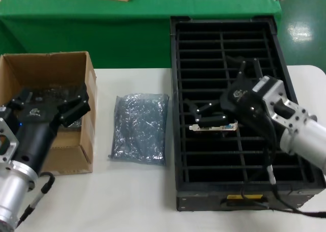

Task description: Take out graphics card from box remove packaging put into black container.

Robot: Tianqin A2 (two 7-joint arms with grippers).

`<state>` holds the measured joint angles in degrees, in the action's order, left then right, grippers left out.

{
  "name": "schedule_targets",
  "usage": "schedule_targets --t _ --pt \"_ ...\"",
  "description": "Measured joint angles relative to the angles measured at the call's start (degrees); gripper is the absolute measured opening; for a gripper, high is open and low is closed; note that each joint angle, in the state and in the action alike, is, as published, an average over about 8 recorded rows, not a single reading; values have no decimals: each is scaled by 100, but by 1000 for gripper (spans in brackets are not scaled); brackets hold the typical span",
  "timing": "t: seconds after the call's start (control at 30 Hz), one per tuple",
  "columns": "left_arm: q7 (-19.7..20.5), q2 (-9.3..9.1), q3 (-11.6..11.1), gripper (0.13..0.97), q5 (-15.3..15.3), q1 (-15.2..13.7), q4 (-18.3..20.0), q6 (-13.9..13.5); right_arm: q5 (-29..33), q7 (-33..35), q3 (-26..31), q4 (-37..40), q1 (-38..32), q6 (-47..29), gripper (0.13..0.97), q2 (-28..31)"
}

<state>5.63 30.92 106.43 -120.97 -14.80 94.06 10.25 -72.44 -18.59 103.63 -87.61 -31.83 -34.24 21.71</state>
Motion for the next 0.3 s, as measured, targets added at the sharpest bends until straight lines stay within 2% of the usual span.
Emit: schedule_targets --t 0.2,0.3 --pt "-97 -239 -256 966 309 257 -42 -179 -533 321 -208 -71 552 594 966 -79" --pt "-122 -299 -320 966 387 322 -52 -224 -667 401 -260 -88 692 744 966 -98"
